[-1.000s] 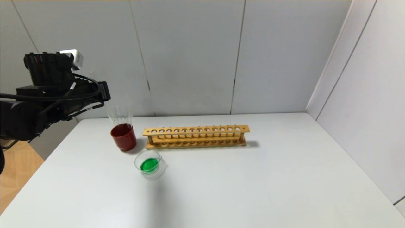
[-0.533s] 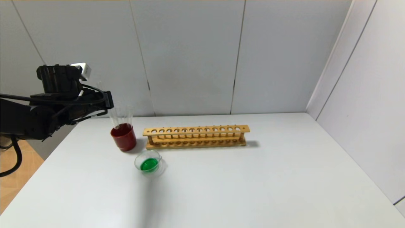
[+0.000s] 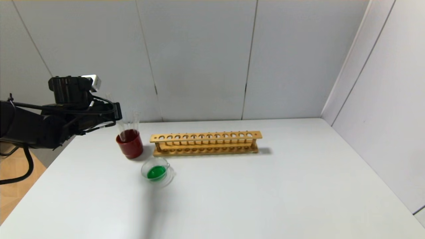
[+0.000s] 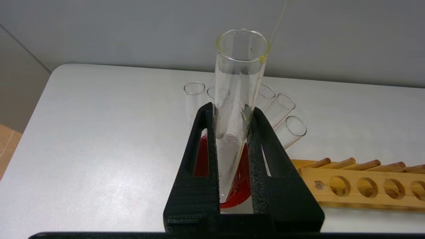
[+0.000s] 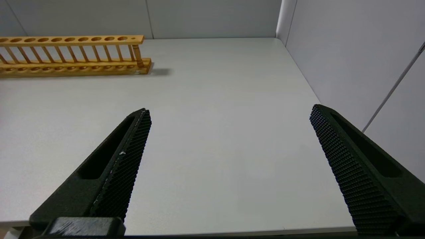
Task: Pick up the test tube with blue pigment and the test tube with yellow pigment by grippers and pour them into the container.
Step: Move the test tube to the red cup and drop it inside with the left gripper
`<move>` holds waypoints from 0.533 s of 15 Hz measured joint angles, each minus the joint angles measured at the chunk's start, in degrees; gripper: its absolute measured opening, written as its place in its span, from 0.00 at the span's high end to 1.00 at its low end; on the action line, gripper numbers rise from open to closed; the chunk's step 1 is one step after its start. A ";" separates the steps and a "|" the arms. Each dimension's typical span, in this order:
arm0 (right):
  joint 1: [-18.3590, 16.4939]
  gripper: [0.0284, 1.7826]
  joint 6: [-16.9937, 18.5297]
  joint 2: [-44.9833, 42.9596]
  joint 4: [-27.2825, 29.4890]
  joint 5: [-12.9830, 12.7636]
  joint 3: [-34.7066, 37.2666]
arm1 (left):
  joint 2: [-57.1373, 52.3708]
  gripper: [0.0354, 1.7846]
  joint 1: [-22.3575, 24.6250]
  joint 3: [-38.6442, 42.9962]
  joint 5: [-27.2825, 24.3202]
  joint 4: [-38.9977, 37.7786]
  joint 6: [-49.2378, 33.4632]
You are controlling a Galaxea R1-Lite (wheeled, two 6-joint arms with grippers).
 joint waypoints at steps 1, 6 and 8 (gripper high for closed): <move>0.00 0.02 0.00 0.00 0.00 -0.02 0.00 | 0.39 0.85 0.00 0.01 0.01 -0.01 0.01; 0.00 0.02 -0.01 0.00 0.00 0.00 0.00 | 1.72 0.85 -0.01 0.30 -0.33 -0.06 0.23; 0.00 0.02 0.00 0.00 0.00 0.00 0.00 | 1.96 0.84 -0.01 0.41 -0.46 -0.06 0.22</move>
